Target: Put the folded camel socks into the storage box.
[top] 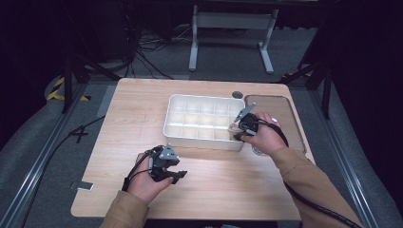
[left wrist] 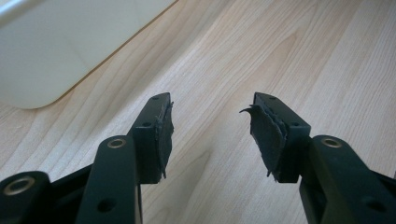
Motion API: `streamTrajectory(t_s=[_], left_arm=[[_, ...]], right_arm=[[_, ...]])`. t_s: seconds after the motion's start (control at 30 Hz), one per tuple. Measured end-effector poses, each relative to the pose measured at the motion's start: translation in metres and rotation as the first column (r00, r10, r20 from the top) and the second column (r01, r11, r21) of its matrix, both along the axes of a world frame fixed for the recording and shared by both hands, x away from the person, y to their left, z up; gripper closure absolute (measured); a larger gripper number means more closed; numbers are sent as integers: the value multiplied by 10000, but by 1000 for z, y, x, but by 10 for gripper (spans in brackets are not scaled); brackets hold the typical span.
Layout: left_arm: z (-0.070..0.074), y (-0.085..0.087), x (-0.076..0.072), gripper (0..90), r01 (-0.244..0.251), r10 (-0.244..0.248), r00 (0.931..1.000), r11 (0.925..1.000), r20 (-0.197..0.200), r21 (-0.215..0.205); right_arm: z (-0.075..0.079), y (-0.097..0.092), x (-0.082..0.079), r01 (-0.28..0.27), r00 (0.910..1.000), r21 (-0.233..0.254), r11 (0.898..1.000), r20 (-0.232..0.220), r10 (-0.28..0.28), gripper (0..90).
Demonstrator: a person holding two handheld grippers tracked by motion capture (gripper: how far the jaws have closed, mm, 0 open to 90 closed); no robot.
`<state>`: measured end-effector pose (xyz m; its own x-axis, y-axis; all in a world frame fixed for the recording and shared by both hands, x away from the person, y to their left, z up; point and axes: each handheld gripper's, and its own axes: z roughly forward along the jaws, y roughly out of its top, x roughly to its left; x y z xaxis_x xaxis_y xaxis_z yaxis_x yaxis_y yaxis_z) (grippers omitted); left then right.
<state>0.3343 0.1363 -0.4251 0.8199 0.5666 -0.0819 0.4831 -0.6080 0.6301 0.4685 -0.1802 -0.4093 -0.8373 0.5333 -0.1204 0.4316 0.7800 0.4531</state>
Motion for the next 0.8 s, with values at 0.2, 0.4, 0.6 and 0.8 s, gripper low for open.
streamTrajectory(t_s=[0.2,0.4,0.6,0.8], left_arm=[[0,0,0,491,17,-17,10000,10000,96,-17],[1,1,0,491,12,-13,10000,10000,76,8],[0,0,0,490,5,-5,10000,10000,12,-34],[0,-1,0,489,38,-39,10000,10000,21,63]], right_arm=[[-1,4,2,17,9998,-323,9995,-209,-24,712],[3,2,2,270,9990,-29,9996,-362,-271,675],[16,-2,1,687,9976,1022,9924,-194,-670,496],[17,0,9,826,9966,1290,9882,-173,-810,379]])
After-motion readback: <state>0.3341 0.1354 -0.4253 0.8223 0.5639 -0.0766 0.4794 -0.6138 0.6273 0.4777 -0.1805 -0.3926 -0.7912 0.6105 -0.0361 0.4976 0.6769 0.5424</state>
